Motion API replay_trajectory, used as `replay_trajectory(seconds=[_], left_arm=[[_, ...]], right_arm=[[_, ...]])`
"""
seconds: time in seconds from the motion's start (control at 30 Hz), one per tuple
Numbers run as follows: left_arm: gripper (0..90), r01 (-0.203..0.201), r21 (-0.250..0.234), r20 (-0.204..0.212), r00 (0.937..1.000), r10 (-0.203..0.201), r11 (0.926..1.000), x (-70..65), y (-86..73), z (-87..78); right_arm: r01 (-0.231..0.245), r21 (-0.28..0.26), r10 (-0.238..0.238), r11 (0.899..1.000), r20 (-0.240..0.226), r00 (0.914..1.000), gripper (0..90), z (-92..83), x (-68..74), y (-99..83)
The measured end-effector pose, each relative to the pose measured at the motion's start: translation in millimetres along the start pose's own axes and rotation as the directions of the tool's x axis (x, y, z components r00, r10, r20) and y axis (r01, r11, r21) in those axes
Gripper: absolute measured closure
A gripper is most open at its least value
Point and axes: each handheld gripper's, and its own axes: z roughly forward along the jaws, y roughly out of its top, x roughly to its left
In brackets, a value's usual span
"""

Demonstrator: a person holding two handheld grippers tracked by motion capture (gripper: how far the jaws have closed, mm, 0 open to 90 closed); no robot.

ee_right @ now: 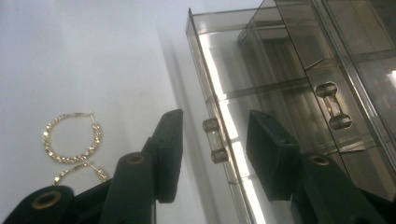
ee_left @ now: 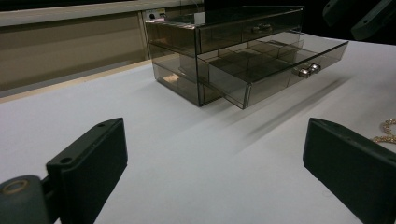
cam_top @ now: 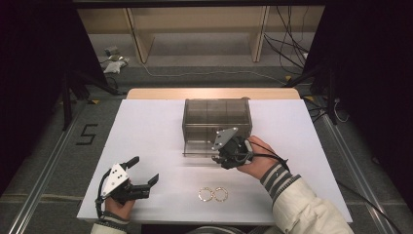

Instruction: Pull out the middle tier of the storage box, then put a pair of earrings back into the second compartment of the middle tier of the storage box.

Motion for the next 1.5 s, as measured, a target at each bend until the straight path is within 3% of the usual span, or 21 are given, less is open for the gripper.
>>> replay_trajectory(seconds=[0.27, 0.67, 1.0, 1.5], left_arm=[[6.1, 0.002, 0.0, 0.003, 1.0, -0.002, 1.0, 0.2, 0.2, 0.2], [6.2, 0.003, 0.008, 0.002, 1.0, -0.003, 1.0, 0.8, 0.0, 1.2], [6.3, 0.003, 0.01, 0.004, 1.0, -0.003, 0.9999, 0.7, -0.1, 1.4], [6.4, 0.005, 0.01, 0.008, 1.0, -0.005, 0.9999, 1.2, -0.2, 0.6]], right_arm=[[-0.022, -0.053, 0.021, 0.998, -0.021, 0.9995, 56.6, -7.9, 12.0, 2.1], [-0.047, -0.061, 0.044, 0.997, -0.052, 0.9977, 56.7, -12.7, 26.3, 0.2], [-0.047, -0.061, 0.042, 0.997, -0.075, 0.9963, 58.1, -7.6, 41.6, 1.3], [-0.03, -0.03, 0.025, 0.999, -0.144, 0.9892, 58.1, 10.4, 61.8, 3.8]])
